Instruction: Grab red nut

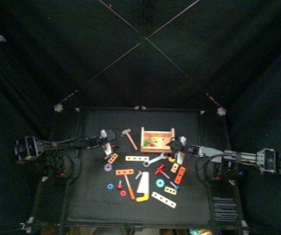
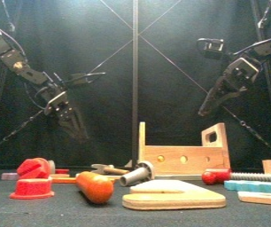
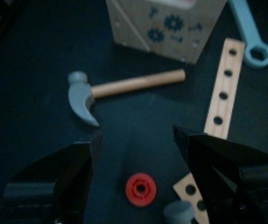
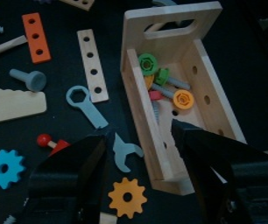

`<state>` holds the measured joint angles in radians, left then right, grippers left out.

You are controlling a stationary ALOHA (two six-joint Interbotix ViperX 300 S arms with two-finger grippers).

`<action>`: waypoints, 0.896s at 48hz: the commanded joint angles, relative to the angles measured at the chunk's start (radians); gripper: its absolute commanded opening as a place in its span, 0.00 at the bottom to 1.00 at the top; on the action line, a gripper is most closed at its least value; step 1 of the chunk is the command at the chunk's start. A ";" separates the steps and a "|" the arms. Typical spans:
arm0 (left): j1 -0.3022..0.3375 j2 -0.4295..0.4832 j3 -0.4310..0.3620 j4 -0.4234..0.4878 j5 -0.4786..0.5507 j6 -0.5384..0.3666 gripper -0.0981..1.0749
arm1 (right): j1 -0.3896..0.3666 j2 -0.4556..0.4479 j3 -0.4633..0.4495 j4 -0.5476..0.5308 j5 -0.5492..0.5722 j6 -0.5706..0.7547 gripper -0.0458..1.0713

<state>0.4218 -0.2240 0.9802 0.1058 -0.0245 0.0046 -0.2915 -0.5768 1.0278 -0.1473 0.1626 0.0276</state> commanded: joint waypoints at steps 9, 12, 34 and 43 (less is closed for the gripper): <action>-0.003 0.035 -0.009 0.006 0.186 0.000 0.94 | 0.002 -0.003 -0.020 0.000 -0.005 0.000 0.83; -0.005 0.048 -0.008 0.009 0.206 0.000 0.94 | 0.000 -0.002 -0.020 -0.002 -0.006 0.000 0.83; 0.003 0.167 -0.035 0.014 0.178 -0.003 0.94 | -0.003 0.037 -0.029 -0.006 -0.011 -0.002 0.83; 0.000 0.210 -0.052 0.012 0.172 -0.003 0.93 | -0.003 0.038 -0.028 -0.006 -0.011 -0.002 0.83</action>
<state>0.4203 -0.0291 0.9449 0.1166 0.1488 0.0000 -0.2930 -0.5323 1.0232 -0.1534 0.1611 0.0245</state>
